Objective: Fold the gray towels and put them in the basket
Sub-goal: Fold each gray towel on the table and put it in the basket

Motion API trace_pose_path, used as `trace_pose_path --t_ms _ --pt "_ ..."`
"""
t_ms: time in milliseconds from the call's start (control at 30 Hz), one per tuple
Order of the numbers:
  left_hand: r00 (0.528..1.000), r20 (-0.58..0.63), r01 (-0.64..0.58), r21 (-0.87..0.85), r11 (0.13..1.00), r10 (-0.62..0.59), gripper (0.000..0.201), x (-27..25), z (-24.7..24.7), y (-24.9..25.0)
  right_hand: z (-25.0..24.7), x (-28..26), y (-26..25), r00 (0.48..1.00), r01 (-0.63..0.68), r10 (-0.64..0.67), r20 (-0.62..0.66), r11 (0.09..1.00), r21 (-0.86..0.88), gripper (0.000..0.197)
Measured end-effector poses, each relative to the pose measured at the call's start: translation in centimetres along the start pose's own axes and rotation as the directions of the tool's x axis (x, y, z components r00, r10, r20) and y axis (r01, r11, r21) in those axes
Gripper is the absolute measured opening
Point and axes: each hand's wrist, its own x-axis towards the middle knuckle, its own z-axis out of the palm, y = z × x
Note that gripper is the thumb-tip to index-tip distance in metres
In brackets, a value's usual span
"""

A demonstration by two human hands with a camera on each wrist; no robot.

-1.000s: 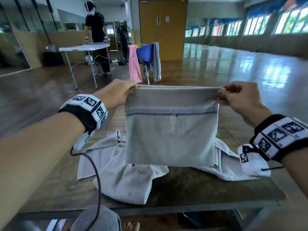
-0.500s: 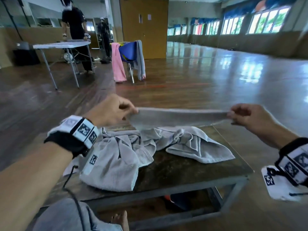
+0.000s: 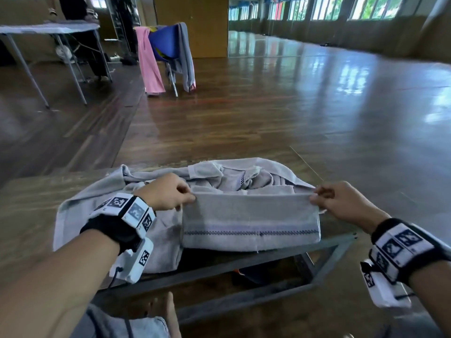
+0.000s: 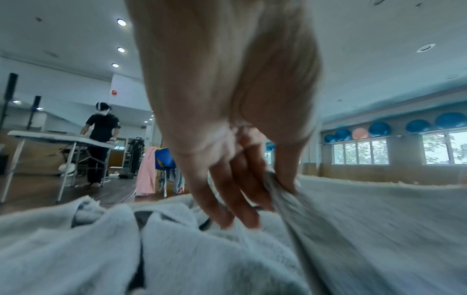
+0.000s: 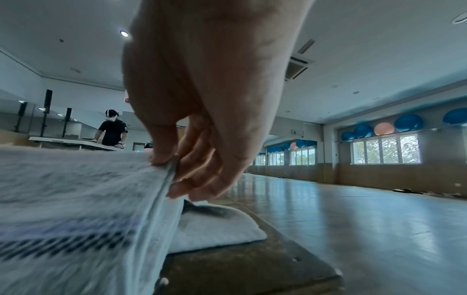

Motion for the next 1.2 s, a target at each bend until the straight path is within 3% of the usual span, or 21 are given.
trace_pose_path --t_ms 100,200,533,767,933,1033,1167,1200 --pt "0.976 -0.215 0.027 -0.019 0.999 -0.03 0.019 2.3 1.1 -1.4 2.3 2.7 -0.3 0.988 0.009 -0.023 -0.153 0.996 -0.094 0.007" --pt "0.954 -0.297 0.031 -0.012 0.999 -0.033 0.014 3.9 2.3 -2.4 4.6 5.0 -0.2 0.979 0.008 -0.037 -0.2 0.99 -0.144 0.004" --pt "0.992 -0.094 0.085 0.016 0.996 -0.083 0.011 6.0 3.0 -3.4 7.4 7.7 0.4 0.994 -0.015 -0.008 -0.108 0.978 -0.21 0.009" --pt "0.988 -0.151 0.035 -0.04 0.999 -0.04 0.005 5.0 2.7 -2.9 6.9 6.7 -0.2 0.989 0.005 -0.041 -0.142 0.969 -0.246 0.012" --pt "0.951 -0.297 -0.132 -0.118 0.984 0.092 0.021 4.3 1.2 -0.8 4.6 5.6 -2.0 0.968 0.063 -0.121 -0.221 0.965 -0.253 0.019" --pt "0.866 -0.477 -0.21 -0.068 0.975 0.153 0.027 3.8 0.4 0.9 2.8 4.9 -3.7 0.877 0.183 -0.247 -0.411 0.965 -0.188 0.021" --pt "0.588 -0.768 -0.343 0.047 0.938 0.254 0.018 2.4 -0.9 2.4 0.4 3.3 -4.3 0.67 0.441 -0.413 -0.617 0.89 -0.116 0.022" --pt "0.54 -0.8 -0.386 0.042 0.922 0.262 0.017 2.1 -1.0 2.4 -0.1 2.8 -3.8 0.63 0.495 -0.44 -0.64 0.863 -0.105 0.023"
